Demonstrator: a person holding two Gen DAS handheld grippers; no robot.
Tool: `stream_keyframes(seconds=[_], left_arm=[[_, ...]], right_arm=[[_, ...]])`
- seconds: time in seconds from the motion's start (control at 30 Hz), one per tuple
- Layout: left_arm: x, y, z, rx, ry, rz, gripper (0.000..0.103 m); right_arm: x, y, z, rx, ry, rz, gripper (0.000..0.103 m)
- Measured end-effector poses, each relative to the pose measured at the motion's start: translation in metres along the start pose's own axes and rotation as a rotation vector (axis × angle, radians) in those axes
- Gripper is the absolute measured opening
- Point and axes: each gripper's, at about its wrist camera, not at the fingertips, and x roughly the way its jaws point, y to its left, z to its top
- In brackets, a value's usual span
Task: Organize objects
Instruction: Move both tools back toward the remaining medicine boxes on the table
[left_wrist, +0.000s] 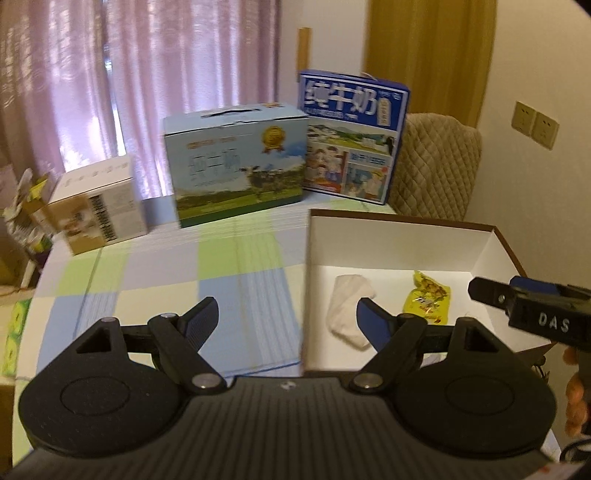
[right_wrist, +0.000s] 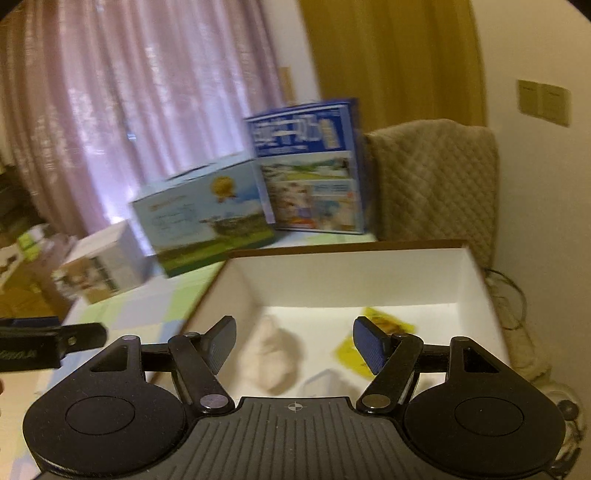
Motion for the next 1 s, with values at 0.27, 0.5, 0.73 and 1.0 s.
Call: stream_keyframes(seconds=[0.27, 0.5, 0.73, 1.0], left_arm=[[-0.03, 0.043, -0.027, -0.1, 0.01, 0.028, 0.08], [-0.046, 0.076, -0.056, -0.161, 0.029, 0.077, 0.08], [-0.066, 0.107, -0.091, -0.207, 0.059, 0.144, 0.08], [-0.074, 0.139, -0.134, -0.279, 0.136, 0.202, 0.08]], right_arm=[[-0.004, 0.055, -0.029, -0.094, 0.055, 0.114, 0.067], [0.008, 0.085, -0.06, -0.135, 0.133, 0.221, 0.067], [0.023, 0.096, -0.078, -0.186, 0.19, 0.261, 0.067], [0.03, 0.101, -0.092, -0.203, 0.225, 0.275, 0.067]])
